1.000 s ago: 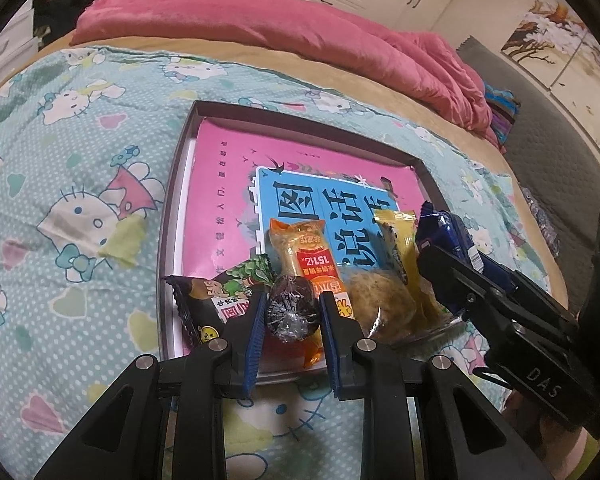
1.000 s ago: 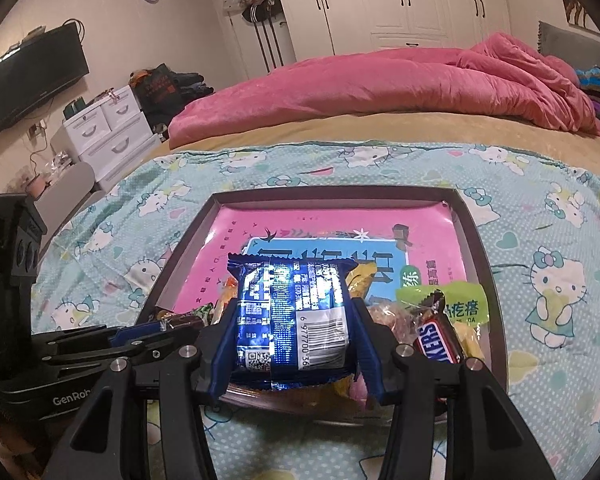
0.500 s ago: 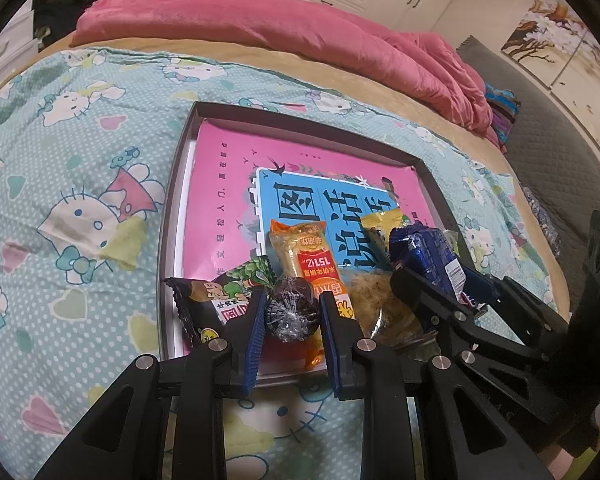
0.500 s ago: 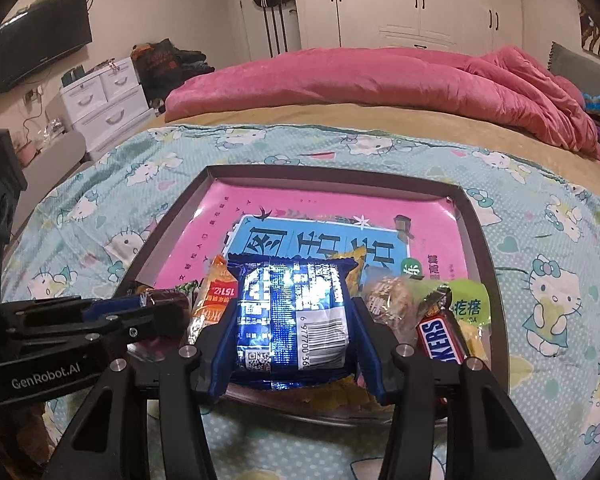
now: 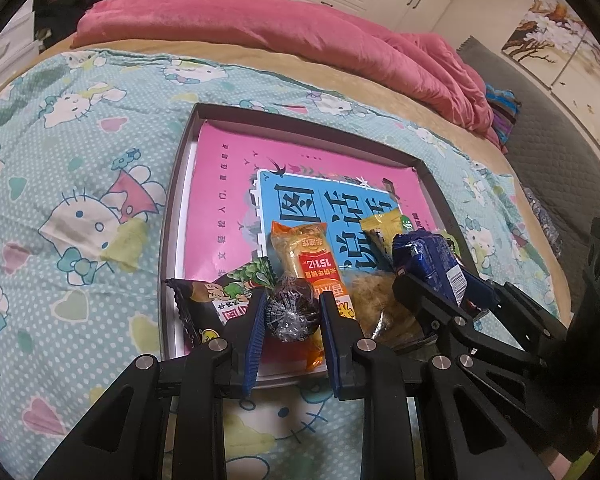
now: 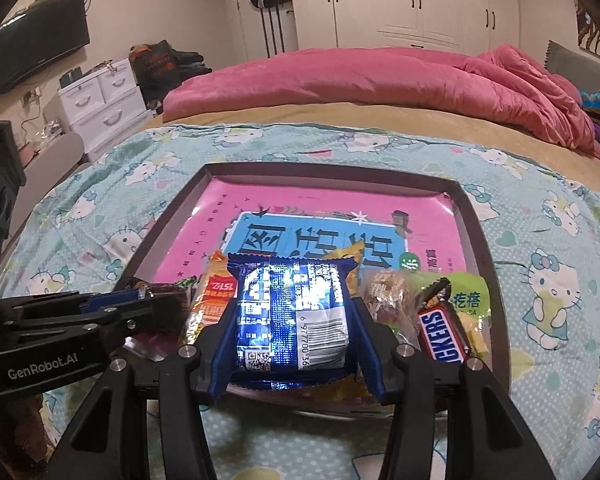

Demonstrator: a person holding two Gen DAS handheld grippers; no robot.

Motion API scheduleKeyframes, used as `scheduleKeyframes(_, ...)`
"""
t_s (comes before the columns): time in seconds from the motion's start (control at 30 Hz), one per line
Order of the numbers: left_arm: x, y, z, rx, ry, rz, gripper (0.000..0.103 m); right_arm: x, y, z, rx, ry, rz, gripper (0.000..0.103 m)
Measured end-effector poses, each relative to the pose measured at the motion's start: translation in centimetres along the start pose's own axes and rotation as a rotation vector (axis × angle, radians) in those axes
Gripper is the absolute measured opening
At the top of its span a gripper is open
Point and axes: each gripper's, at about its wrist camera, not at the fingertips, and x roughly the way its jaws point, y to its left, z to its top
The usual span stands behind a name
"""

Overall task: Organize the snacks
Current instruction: 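Release the cake in the tray with the left tool while the right tool releases the biscuits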

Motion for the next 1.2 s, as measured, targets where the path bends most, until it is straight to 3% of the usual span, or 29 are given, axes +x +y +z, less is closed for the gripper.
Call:
scheduleKeyframes(0.63,0.1,0.0,0.0,0.001,0.001,0.002,0.027,0.2,-1.1,-0.4,0.066,0.008,-0.039,0.053)
scheduleKeyframes(1.2,0.1,-0.1,0.0,0.000,0.001,0.003,0.027,-1.1,-0.6,0.0,0.044,-0.021,-0.055,0.059)
